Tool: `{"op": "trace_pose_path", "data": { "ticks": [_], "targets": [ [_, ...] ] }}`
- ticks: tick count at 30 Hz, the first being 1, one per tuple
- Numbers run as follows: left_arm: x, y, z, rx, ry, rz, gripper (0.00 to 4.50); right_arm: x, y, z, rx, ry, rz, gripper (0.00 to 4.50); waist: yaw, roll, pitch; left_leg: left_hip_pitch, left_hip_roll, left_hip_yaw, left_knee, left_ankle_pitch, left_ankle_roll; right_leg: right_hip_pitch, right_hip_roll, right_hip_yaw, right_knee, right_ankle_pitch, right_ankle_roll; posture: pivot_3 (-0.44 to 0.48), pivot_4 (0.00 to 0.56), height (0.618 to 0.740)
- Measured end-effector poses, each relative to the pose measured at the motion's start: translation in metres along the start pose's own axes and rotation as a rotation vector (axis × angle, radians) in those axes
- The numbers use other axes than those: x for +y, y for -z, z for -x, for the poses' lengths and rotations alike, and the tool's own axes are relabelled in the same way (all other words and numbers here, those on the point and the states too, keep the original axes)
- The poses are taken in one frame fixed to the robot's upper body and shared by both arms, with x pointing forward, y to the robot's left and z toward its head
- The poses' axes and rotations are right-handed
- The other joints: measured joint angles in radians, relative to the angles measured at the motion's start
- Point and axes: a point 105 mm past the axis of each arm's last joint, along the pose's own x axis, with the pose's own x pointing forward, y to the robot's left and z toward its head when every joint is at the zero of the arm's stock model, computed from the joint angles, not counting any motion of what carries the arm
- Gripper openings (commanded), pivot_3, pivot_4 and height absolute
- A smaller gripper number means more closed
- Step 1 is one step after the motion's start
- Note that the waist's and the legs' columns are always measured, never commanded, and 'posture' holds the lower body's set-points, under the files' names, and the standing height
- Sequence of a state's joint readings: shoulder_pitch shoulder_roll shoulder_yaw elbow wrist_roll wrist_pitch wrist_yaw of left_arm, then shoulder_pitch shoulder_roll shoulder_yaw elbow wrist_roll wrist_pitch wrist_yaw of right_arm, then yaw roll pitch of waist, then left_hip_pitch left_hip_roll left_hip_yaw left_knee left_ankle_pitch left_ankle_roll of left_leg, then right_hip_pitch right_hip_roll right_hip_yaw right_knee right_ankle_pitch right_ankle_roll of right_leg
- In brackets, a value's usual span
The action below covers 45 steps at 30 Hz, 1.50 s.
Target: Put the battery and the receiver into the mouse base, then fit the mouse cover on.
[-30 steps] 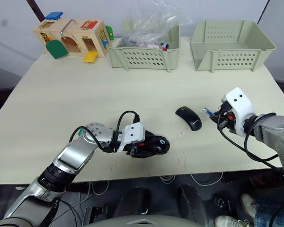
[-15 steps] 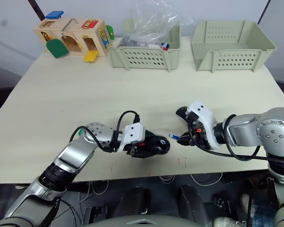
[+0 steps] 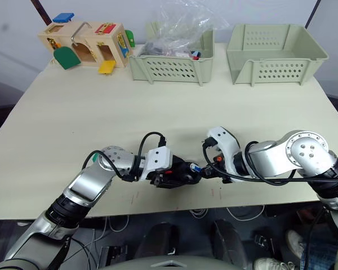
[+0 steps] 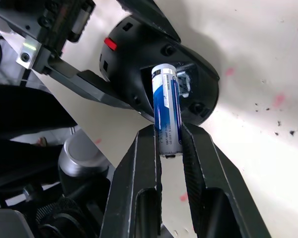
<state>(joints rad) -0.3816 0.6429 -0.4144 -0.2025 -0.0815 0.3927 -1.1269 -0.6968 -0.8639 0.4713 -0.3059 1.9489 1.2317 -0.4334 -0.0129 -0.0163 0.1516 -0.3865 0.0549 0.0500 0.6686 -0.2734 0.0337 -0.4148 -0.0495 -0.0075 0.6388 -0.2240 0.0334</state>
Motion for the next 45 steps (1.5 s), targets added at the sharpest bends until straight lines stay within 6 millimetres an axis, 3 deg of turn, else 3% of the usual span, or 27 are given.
{"op": "trace_pose_path", "data": {
  "ticks": [17,19,20,24,30,34,39,45],
  "targets": [
    [0.000,-0.002,0.000,-0.001,-0.001,-0.004,2.88,-0.004,0.000,-0.018,0.056,0.024,-0.041,0.11,0.001,0.000,0.000,-0.010,0.000,-0.001,0.001,0.000,0.000,-0.008,0.000,-0.002,-0.001,0.002,-0.003,0.000,0.150,0.740],
    [0.000,-0.002,0.000,-0.001,-0.001,-0.004,2.88,-0.004,0.000,-0.018,0.065,0.027,-0.034,1.15,0.001,0.000,0.000,-0.009,0.000,-0.001,0.001,0.000,0.000,-0.008,0.000,-0.002,-0.001,0.002,-0.003,0.000,0.150,0.740],
    [0.000,-0.002,0.000,-0.001,-0.001,-0.003,2.88,-0.005,0.000,-0.019,0.073,0.031,-0.036,1.37,0.001,0.000,0.000,-0.009,0.000,-0.001,0.001,0.000,0.000,-0.008,0.000,-0.002,-0.001,0.002,-0.003,0.000,0.150,0.740],
    [-0.001,-0.002,0.000,-0.002,0.000,-0.003,2.88,-0.010,0.001,-0.018,0.075,0.051,-0.051,3.11,0.002,0.000,0.000,-0.010,0.000,-0.001,0.001,0.000,0.000,-0.008,0.000,-0.002,-0.001,0.002,-0.003,0.000,0.150,0.740],
    [-0.003,-0.001,0.000,-0.003,0.000,0.002,2.88,-0.007,0.000,0.016,0.020,0.081,0.069,3.11,0.003,0.001,-0.001,-0.011,0.000,-0.001,0.000,0.000,0.000,-0.009,-0.001,-0.002,-0.002,0.002,-0.003,0.000,0.150,0.740],
    [-0.004,-0.001,-0.001,-0.005,0.005,0.002,2.88,0.031,0.013,0.020,-0.155,-0.080,0.190,3.11,0.008,0.000,-0.002,-0.012,0.001,-0.004,0.000,0.000,0.000,-0.008,0.001,-0.005,-0.003,0.003,0.002,0.000,0.150,0.740],
    [-0.003,0.000,-0.001,-0.002,-0.002,0.008,2.88,0.028,0.016,0.025,-0.354,-0.110,0.276,3.11,0.007,-0.001,-0.002,-0.011,0.001,-0.002,0.001,0.000,0.000,-0.007,0.000,-0.003,-0.004,0.000,0.002,0.000,0.150,0.740],
    [-0.001,-0.001,0.000,-0.001,-0.001,0.004,2.88,0.014,0.032,0.018,-0.457,-0.113,0.350,3.11,0.006,0.000,-0.003,-0.010,0.000,-0.002,0.001,0.000,0.000,-0.007,0.001,-0.003,-0.003,0.000,0.002,0.000,0.150,0.740]
  ]
}}
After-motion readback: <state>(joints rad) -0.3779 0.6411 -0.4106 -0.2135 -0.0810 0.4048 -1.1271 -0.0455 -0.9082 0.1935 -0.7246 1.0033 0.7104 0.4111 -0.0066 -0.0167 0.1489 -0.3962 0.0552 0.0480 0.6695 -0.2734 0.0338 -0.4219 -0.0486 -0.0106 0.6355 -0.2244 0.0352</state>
